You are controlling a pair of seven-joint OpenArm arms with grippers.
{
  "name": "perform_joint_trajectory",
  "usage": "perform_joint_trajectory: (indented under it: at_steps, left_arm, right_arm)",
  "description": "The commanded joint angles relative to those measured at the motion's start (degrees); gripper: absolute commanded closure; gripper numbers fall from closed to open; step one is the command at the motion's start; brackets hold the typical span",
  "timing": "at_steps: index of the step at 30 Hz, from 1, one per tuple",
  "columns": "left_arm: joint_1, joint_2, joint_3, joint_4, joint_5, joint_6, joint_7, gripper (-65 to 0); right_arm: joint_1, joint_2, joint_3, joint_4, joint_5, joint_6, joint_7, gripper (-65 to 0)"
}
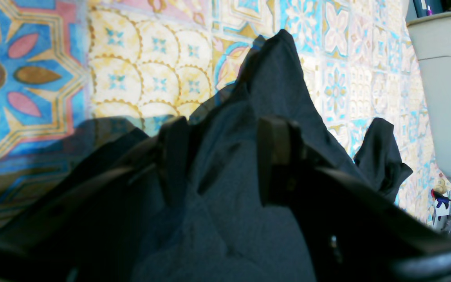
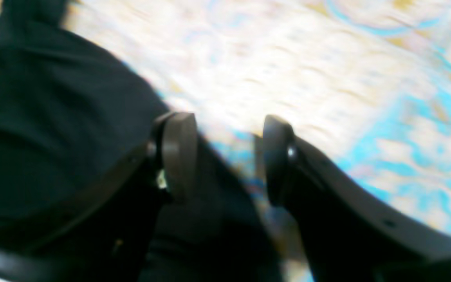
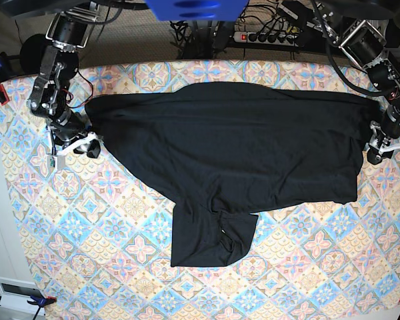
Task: Layout the t-shirt on the table in an organized manner, then fold the t-shirt properly
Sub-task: 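Drag the shirt corner with the right gripper toward the shirt's middle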
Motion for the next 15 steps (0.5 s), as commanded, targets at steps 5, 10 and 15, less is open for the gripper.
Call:
perform_joint_trajectory:
  at_steps: [5, 10, 15]
  left_arm:
    - [-1.02, -1.35, -0.16, 1.15, -0.96, -0.21, -0.82, -28.5]
    - [-0.85, -0.91, -0.16, 1.15, -0.87, -0.21, -0.65, -28.5]
    - [-1.11, -0.03, 1.08, 1.15, -0.78, -0.21, -0.91, -28.5]
  right_arm:
    - [0.78, 0.75, 0.03, 0.84, -6.88, 0.39, 0.94, -26.6]
    - [0.78, 0.75, -5.60, 0.84, -6.97, 0.39, 0.85, -26.6]
    - [0.78, 1.01, -12.55, 0.93, -7.06, 0.39, 1.03, -26.6]
